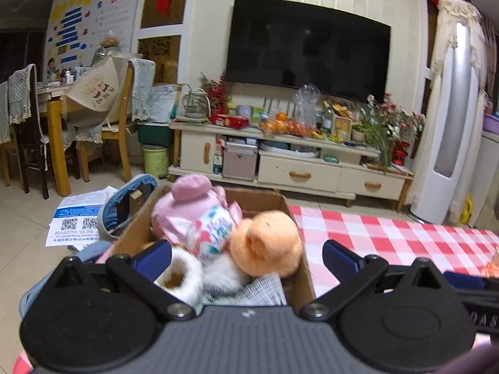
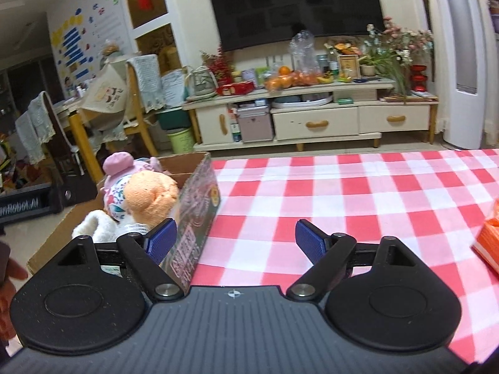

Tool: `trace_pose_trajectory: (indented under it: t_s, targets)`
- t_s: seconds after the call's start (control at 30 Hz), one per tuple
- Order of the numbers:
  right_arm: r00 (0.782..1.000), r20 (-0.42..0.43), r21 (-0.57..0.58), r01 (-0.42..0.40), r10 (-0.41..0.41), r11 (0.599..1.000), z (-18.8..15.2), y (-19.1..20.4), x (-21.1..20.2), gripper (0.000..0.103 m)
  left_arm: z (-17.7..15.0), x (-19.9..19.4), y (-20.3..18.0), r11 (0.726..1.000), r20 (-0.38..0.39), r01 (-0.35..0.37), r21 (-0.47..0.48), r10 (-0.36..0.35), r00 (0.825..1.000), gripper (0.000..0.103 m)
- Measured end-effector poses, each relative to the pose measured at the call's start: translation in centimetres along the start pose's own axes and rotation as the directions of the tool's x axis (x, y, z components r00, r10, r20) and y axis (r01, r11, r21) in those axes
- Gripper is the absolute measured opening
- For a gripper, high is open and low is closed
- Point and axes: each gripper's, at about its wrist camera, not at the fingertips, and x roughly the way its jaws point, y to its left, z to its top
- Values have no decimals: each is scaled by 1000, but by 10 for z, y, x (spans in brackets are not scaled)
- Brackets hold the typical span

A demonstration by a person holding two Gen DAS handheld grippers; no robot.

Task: Organize soft objects
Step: 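Withdraw both open tools from the box back over the table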

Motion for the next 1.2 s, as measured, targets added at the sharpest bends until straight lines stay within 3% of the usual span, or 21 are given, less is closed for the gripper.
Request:
trace_pose_trajectory:
  t_s: [0.53, 1.2]
  targets:
    - [1000, 4, -58, 21, -21, 998, -24, 1, -33, 103, -37, -39, -22, 997, -52, 26, 71, -23, 998, 102]
    - [999, -2, -97, 36, -36, 995, -49, 13, -50, 103, -59, -63, -20, 995, -41, -2, 99, 6, 999, 102]
